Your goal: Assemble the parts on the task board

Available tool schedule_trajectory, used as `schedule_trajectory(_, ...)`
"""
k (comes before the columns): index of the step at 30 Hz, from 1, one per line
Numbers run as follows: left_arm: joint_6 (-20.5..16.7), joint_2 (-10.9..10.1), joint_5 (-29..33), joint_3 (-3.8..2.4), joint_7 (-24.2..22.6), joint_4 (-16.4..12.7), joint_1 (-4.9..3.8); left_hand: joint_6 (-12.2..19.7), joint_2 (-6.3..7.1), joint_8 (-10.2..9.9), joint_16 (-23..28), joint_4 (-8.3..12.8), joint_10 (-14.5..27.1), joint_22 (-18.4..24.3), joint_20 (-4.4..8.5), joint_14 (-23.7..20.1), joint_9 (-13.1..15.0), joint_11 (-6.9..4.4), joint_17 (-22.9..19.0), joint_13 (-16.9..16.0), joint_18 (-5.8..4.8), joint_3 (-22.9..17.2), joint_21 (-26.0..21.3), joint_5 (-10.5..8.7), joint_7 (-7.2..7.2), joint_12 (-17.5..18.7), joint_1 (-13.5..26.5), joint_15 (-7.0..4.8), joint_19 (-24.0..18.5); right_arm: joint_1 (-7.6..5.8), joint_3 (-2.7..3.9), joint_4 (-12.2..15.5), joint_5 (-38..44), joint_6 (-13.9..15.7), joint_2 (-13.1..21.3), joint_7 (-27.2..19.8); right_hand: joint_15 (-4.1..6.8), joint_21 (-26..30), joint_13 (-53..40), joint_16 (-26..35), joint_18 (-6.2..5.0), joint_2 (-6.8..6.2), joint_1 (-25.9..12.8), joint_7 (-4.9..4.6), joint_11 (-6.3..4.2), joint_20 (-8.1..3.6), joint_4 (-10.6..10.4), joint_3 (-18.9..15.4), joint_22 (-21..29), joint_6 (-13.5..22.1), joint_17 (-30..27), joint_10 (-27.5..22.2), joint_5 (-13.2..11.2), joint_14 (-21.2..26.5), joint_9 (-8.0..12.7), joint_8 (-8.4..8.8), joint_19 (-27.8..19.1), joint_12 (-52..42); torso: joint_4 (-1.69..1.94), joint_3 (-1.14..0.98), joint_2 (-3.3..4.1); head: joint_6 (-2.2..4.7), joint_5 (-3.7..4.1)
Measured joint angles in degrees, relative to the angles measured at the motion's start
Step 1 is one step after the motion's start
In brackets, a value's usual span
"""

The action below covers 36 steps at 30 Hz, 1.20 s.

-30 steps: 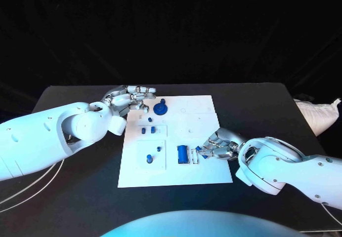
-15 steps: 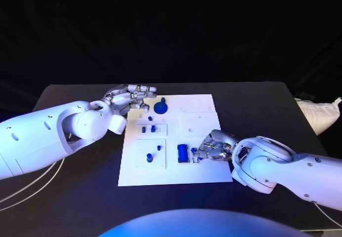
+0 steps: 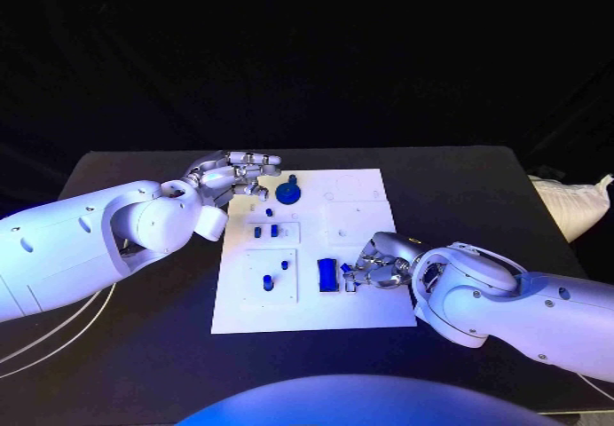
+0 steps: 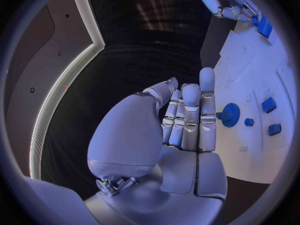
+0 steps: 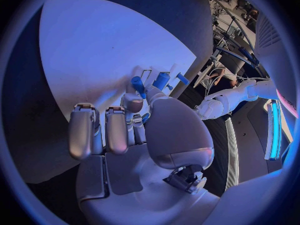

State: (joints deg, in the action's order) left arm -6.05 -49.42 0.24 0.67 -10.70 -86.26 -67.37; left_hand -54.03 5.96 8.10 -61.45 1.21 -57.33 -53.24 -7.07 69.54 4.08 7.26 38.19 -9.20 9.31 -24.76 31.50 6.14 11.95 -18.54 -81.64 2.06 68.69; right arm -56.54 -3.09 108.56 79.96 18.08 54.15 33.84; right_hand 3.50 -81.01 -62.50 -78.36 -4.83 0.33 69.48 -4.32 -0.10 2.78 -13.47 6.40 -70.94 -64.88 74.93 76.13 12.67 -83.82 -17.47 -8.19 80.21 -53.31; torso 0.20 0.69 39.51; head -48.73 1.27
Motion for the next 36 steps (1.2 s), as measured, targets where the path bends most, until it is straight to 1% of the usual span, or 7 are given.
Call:
schedule_trajectory(4,0.0,0.0,0.0,0.0,0.1,0.0,0.0,0.0,0.0,0.0,0.0,0.1,0.0,0.0,0.0,0.0,0.0,0.0,0.0,0.0,0.0,0.1,0.0,0.0,0.0,0.0,0.0,0.0,0.0,0.07,-0.03,0.1,1.3,-0.2,-0.1,0.2,0.21,0.0,-0.7,-0.1,0.0,0.57,-0.6,0.32,-0.24,-0.04,-0.7,-0.5,-0.4,-0.3,0.0,0.6,0.8,-0.2,-0.5,-0.39,0.0,-1.0,0.03,0.0,0.0,0.0,0.02)
schedule_trajectory(6,0.1,0.0,0.0,0.0,0.1,0.0,0.0,0.0,0.0,0.0,0.0,0.2,0.0,0.0,0.0,0.0,0.0,0.0,0.0,0.0,0.0,0.2,0.0,0.0,0.0,0.0,0.0,0.0,0.0,0.13,-0.05,0.1,1.8,-0.2,-0.1,0.2,0.21,0.0,-1.2,-0.5,0.0,0.57,-0.6,0.52,-0.36,-0.32,-1.0,-0.6,-0.7,-0.5,0.0,1.1,1.7,-0.2,-0.8,-0.4,0.3,-1.6,0.03,0.03,0.0,0.0,0.03)
schedule_trajectory(11,0.1,0.0,0.0,0.0,0.2,0.0,0.0,0.0,0.0,0.0,0.0,0.2,0.0,0.0,0.0,0.0,0.0,0.0,0.0,0.0,-0.01,0.2,0.0,0.0,0.0,0.0,0.0,0.0,0.0,0.23,-0.11,0.5,2.5,0.0,0.2,0.2,0.63,-0.4,-2.4,-0.9,0.0,0.57,-0.6,0.6,-0.75,-0.53,-1.6,-1.1,-1.0,-1.0,0.0,1.9,4.3,-0.2,-1.5,-0.94,0.5,-2.8,0.03,0.03,0.0,-0.09,-0.05)
schedule_trajectory(17,0.2,-0.1,0.0,0.0,0.3,0.0,0.0,0.0,0.0,0.0,0.0,0.2,0.0,0.0,0.0,0.0,0.0,0.0,0.0,0.0,-0.01,0.2,0.0,0.0,0.0,0.0,0.0,0.0,0.0,0.24,-0.11,1.1,2.5,0.6,0.7,0.1,0.62,-0.4,-2.2,-0.9,0.0,0.69,-0.4,0.6,-0.75,-0.53,-1.6,-1.1,-1.0,-1.0,0.0,1.9,5.7,-0.2,-1.9,-1.08,0.5,-2.8,0.03,0.0,0.01,-0.16,-0.18)
schedule_trajectory(20,0.2,-0.1,0.0,0.0,0.3,0.0,0.0,0.0,0.0,0.0,0.0,0.2,0.0,0.0,0.0,0.0,0.0,0.0,0.0,0.0,0.0,0.2,0.0,0.0,0.0,0.0,0.0,0.0,0.0,0.24,-0.09,1.4,2.0,0.9,0.9,0.0,0.62,-0.4,-2.2,-0.9,0.0,1.03,-0.1,0.6,-0.75,-0.53,-1.6,-1.1,-0.9,-1.0,0.0,1.9,5.8,-0.2,-1.9,-1.08,0.5,-2.6,0.01,0.0,0.01,-0.2,-0.24)
schedule_trajectory(27,0.2,-0.1,0.0,0.0,0.4,0.1,0.0,0.0,0.0,0.0,0.0,0.2,0.0,0.0,0.0,0.0,0.0,0.0,0.0,0.0,0.0,0.2,0.0,0.0,0.0,0.0,0.0,0.0,0.0,0.24,-0.08,1.7,0.4,1.1,1.3,-0.3,0.62,-0.4,-2.0,-0.9,0.01,1.03,-0.1,0.6,-0.75,-0.74,-1.6,-1.1,-0.6,-1.0,0.0,1.9,6.0,-0.2,-2.0,-1.08,0.3,-2.3,0.01,-0.01,0.01,-0.34,-0.41)
schedule_trajectory(36,0.2,0.0,0.0,0.0,0.5,0.1,0.0,0.0,0.0,0.0,0.0,0.2,0.0,0.0,0.0,0.0,0.0,0.0,0.0,0.0,0.0,0.2,0.0,0.0,0.0,0.0,0.0,0.0,0.0,0.24,-0.06,1.7,-2.0,0.1,1.5,-0.4,0.62,-0.4,-2.0,-0.9,0.01,1.02,-0.1,0.6,-0.75,-0.73,-1.6,-1.1,-0.6,-1.0,0.0,1.9,6.0,-0.2,-2.0,-1.08,0.3,-2.3,0.01,0.0,0.01,-0.43,-0.43)
